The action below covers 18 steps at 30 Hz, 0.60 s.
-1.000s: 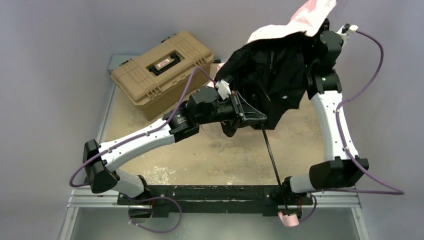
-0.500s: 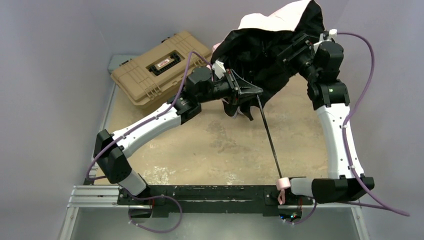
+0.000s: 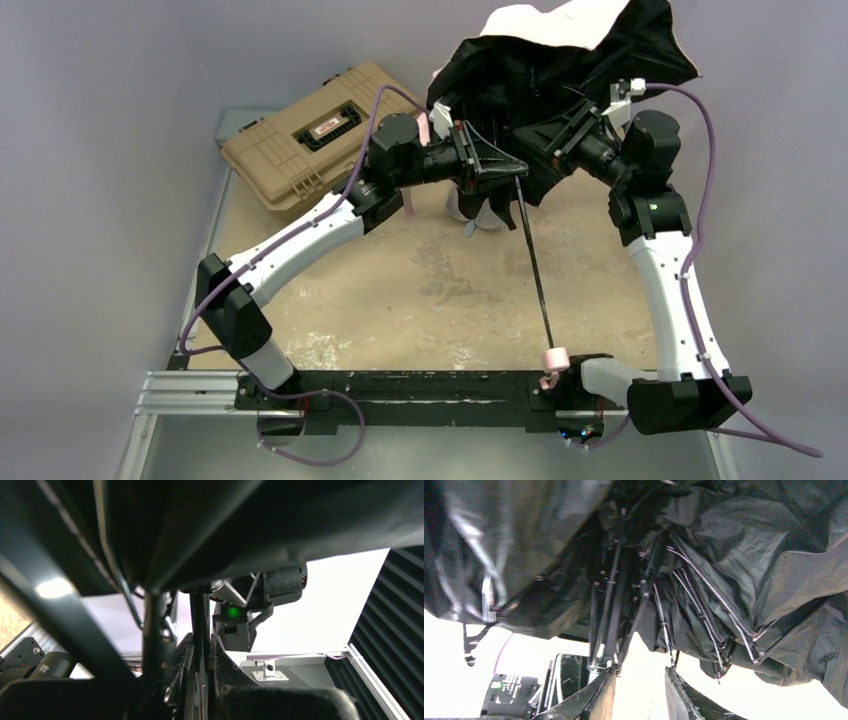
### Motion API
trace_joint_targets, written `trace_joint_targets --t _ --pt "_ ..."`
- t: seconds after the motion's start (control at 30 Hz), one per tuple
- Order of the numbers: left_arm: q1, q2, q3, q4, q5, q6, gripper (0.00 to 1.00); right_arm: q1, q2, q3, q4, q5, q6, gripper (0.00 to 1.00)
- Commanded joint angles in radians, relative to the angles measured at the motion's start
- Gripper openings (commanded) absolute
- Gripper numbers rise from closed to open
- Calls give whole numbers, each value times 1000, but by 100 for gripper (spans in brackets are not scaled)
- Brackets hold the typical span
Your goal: Open the umbrella
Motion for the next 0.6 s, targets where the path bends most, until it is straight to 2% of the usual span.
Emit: trace_joint_targets --t 0.0,0.37,0.47,0.57 --pt "9 -13 92 60 67 47 0 14 -7 -16 93 -95 19 40" --pt "33 -24 110 -21 88 91 0 21 -69 -20 141 -112 31 43" --pt "42 -35 108 -29 87 99 0 21 -70 40 45 -58 -45 44" --pt "43 -34 118 -50 94 113 0 21 -69 9 88 -92 -11 44"
